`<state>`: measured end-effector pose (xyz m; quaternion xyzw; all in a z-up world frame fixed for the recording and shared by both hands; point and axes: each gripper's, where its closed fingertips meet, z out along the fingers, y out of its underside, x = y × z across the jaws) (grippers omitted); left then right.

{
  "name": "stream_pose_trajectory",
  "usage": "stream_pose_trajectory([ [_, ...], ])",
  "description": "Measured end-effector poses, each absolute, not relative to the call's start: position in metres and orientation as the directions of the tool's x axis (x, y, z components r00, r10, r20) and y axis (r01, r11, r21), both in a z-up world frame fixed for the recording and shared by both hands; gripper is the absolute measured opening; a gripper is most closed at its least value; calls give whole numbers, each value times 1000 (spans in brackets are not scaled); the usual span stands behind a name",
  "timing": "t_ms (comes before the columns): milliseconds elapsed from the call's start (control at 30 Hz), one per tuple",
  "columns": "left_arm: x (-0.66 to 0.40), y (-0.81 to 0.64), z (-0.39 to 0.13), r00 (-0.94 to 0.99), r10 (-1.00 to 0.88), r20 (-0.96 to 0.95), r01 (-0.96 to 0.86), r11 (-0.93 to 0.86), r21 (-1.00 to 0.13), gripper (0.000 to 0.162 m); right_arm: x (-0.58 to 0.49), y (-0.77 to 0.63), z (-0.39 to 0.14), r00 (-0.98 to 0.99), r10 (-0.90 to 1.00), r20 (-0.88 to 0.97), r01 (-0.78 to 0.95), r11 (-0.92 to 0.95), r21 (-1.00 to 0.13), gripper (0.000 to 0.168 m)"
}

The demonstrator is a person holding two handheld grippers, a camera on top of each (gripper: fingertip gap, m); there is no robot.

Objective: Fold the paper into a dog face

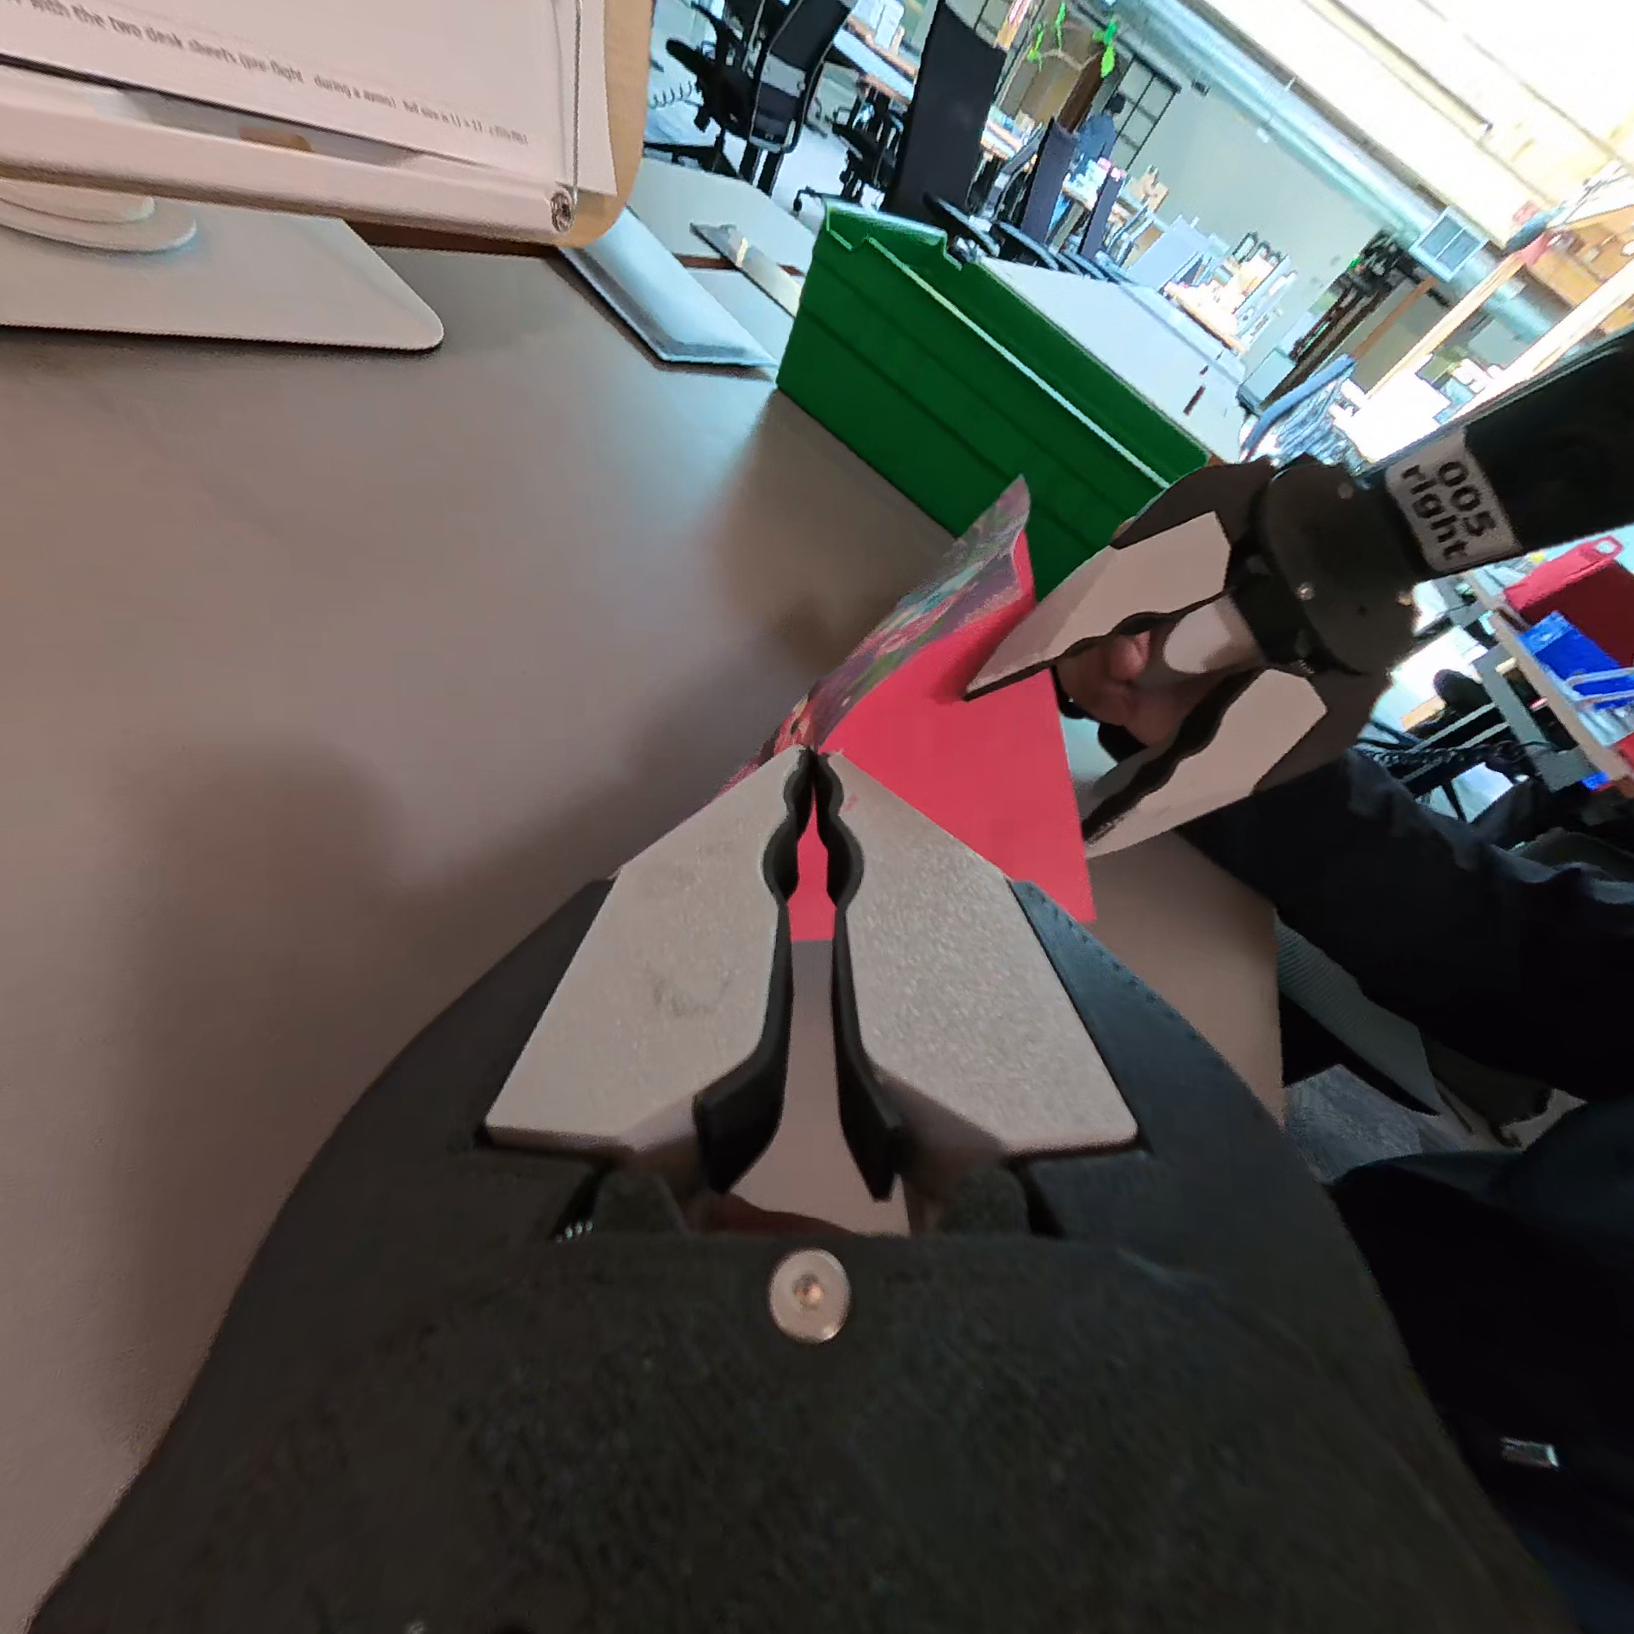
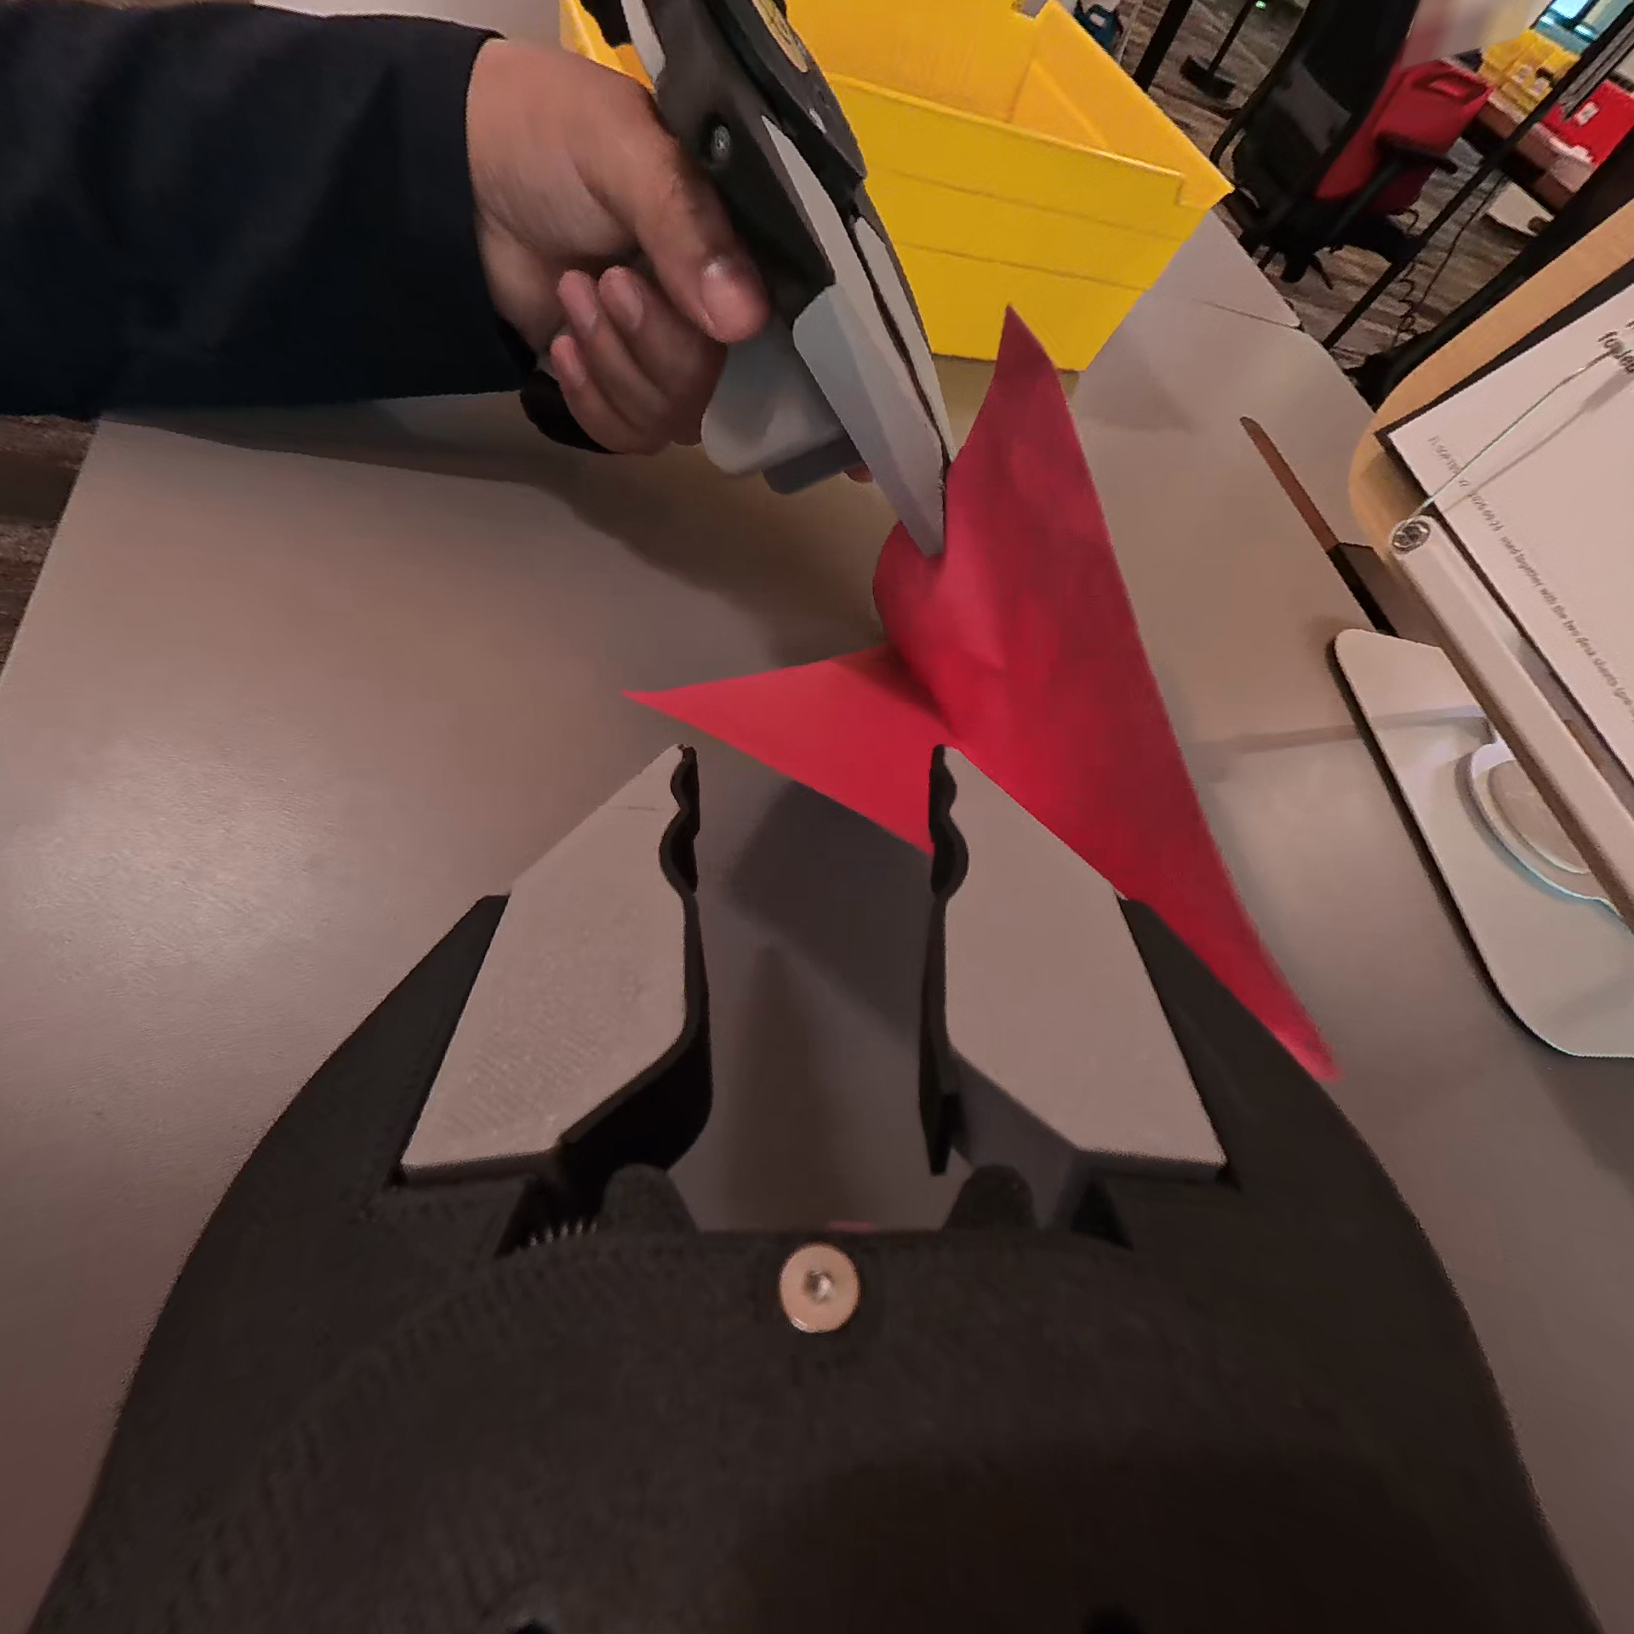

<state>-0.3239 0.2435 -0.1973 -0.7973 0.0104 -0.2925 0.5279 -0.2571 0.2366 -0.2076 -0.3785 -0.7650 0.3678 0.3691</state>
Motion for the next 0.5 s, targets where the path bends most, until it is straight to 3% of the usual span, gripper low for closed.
stream_pose_trajectory([
  [500, -324, 241, -189, 800, -352, 485, 328, -421, -846, 0, -253, 224, -213, -504, 817, 282, 290, 467, -835, 52],
])
